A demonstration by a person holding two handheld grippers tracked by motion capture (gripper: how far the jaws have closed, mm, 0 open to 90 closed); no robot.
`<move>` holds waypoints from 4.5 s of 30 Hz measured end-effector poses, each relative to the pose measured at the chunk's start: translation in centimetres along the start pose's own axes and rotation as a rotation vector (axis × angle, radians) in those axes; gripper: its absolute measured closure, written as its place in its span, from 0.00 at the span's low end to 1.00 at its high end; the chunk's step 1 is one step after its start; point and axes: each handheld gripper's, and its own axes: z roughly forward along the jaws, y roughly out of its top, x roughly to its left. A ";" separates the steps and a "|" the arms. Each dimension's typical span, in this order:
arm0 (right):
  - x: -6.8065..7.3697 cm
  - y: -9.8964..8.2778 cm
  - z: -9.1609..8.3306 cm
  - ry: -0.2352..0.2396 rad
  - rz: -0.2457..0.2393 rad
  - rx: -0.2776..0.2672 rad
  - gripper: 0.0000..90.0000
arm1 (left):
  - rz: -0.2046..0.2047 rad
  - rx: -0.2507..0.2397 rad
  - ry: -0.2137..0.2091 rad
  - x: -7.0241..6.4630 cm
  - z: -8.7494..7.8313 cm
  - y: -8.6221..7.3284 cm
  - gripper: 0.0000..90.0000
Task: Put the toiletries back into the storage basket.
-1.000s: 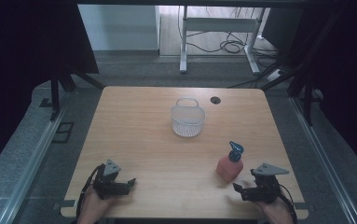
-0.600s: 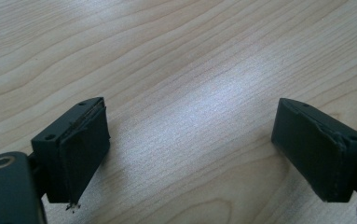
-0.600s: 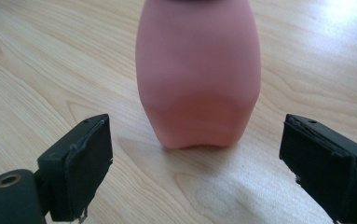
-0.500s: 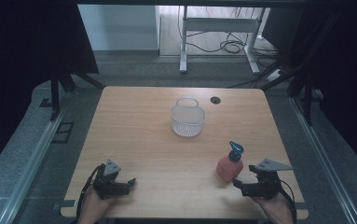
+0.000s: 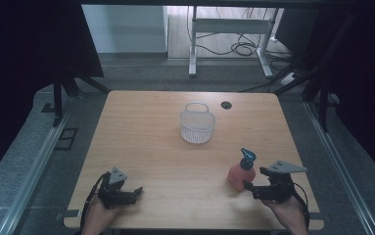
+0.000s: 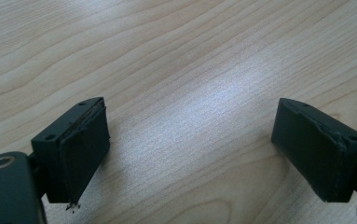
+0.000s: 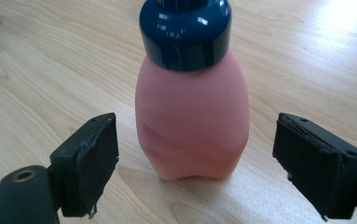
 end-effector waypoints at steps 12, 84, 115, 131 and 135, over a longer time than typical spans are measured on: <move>0.1 1.4 -0.2 0.013 0.000 -0.046 0.29 | -0.001 0.000 0.000 0.0 0.0 0.0 0.12; 1.0 10.4 1.0 0.075 -0.084 -0.102 0.59 | 0.000 -0.001 0.001 0.0 0.0 0.0 0.12; 0.5 14.7 2.5 0.063 -0.088 -0.109 0.59 | -0.002 -0.004 0.002 0.0 0.0 0.0 0.12; 0.7 17.4 3.3 0.047 -0.108 -0.112 0.59 | 0.004 0.001 0.002 0.0 0.0 0.0 0.12; 0.6 18.2 3.4 0.050 -0.108 -0.119 0.59 | 0.004 0.001 0.001 0.0 0.0 0.0 0.12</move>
